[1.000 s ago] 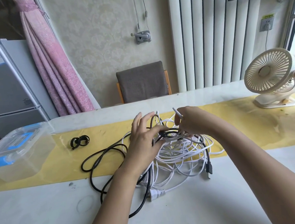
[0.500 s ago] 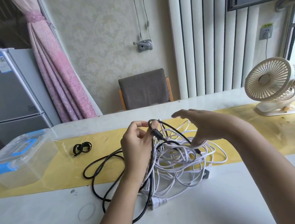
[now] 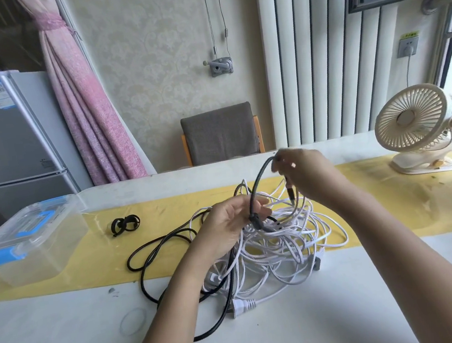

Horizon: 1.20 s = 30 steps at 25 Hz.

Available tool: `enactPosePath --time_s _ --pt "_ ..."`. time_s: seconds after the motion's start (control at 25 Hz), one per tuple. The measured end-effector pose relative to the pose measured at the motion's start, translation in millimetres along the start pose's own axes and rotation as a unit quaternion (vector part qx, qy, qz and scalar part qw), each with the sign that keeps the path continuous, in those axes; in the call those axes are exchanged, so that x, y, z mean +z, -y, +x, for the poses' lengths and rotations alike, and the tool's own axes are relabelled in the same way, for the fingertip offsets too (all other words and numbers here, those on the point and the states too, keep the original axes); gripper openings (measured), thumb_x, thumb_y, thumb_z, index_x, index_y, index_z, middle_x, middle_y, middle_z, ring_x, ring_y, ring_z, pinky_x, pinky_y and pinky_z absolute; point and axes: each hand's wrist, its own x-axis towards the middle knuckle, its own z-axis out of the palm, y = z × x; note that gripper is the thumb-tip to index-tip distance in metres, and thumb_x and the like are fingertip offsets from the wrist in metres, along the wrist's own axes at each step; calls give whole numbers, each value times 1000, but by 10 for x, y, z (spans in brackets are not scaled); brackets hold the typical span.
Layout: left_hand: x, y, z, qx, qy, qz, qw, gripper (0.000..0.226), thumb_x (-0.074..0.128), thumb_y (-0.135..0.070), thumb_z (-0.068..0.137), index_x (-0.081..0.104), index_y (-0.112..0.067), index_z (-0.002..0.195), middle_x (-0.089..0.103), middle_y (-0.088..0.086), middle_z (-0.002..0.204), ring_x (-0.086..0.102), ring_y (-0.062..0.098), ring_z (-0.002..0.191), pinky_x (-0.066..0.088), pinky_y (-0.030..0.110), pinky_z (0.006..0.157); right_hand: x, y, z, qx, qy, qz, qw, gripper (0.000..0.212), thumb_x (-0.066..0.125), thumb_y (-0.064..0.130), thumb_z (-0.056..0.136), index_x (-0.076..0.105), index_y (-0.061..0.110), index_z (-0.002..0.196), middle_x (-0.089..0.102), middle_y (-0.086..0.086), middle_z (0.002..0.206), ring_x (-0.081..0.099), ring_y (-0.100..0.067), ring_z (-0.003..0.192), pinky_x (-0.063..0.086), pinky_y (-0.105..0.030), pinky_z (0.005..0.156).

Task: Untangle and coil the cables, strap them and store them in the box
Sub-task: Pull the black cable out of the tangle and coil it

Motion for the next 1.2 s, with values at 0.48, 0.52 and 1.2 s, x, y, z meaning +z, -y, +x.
enactPosePath --time_s 0.48,0.52,1.2 --pt "9 100 -21 -22 -125 274 953 5 75 -27 79 75 -22 77 66 -13 59 51 -2 55 37 17 55 -747 295 -358 -65 180 104 976 20 69 26 83 74 45 89 50 4 47 38 -17 39 31 -20 38" --pt "-23 117 -3 -16 -148 253 956 2 76 -23 77 75 -23 77 68 -12 63 54 -1 59 40 18 59 -764 266 -373 -69 273 94 955 26 71 20 81 74 44 89 56 7 51 43 -13 44 35 -21 41" --pt "-76 -57 -97 -77 14 179 981 51 42 17 79 69 -20 56 73 3 75 67 11 71 52 23 68 231 -62 -66 67 360 -135 921 24 66 24 84 69 1 77 62 -4 62 64 -17 58 49 -19 52"
